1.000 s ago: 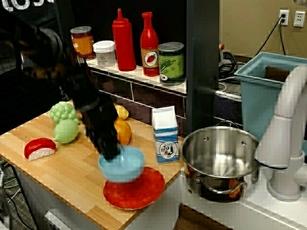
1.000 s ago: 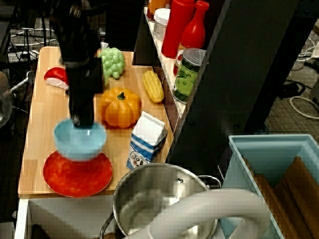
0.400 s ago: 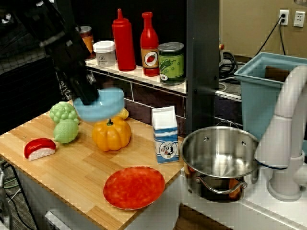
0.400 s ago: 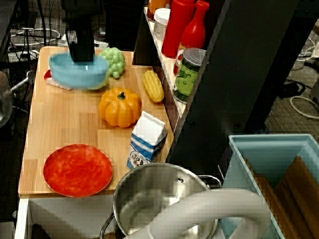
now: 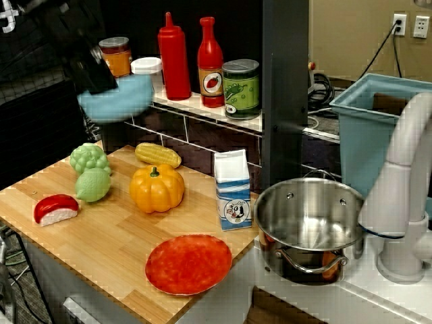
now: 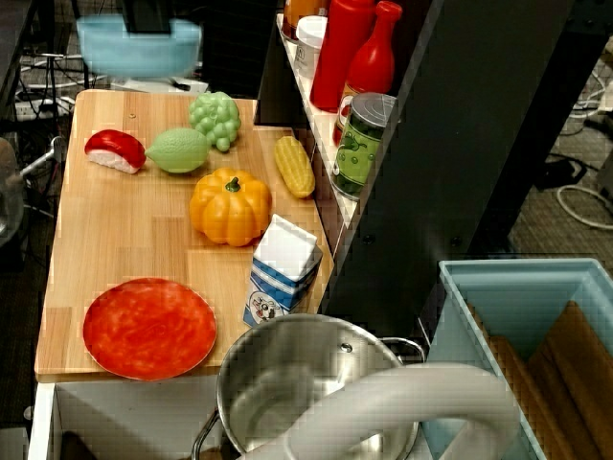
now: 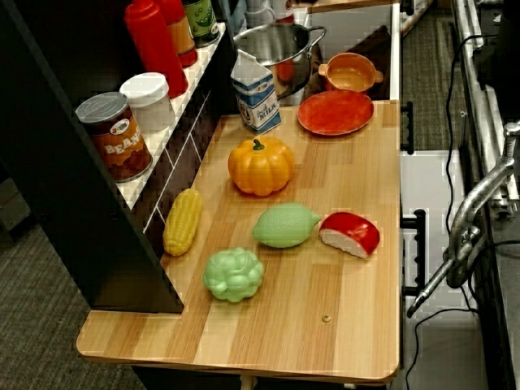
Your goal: Lift bowl
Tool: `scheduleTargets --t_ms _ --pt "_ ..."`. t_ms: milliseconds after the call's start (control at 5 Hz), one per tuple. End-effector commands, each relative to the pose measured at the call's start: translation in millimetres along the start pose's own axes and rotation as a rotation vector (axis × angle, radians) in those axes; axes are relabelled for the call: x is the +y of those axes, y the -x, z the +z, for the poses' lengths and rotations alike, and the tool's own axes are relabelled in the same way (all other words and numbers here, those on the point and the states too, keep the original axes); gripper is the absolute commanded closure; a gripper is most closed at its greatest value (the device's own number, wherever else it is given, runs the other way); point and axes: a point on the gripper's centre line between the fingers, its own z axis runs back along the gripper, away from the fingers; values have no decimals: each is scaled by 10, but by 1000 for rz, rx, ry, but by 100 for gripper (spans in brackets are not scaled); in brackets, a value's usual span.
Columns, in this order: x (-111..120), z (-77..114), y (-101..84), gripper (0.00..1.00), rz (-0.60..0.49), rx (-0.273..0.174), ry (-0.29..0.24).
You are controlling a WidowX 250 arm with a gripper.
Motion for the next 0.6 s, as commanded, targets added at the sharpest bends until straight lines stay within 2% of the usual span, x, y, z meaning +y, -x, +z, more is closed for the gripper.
scheduleTargets --t_ms 0,400 --pt "82 391 22 100 -12 -46 -33" --pt "128 429 28 100 -7 -51 -33"
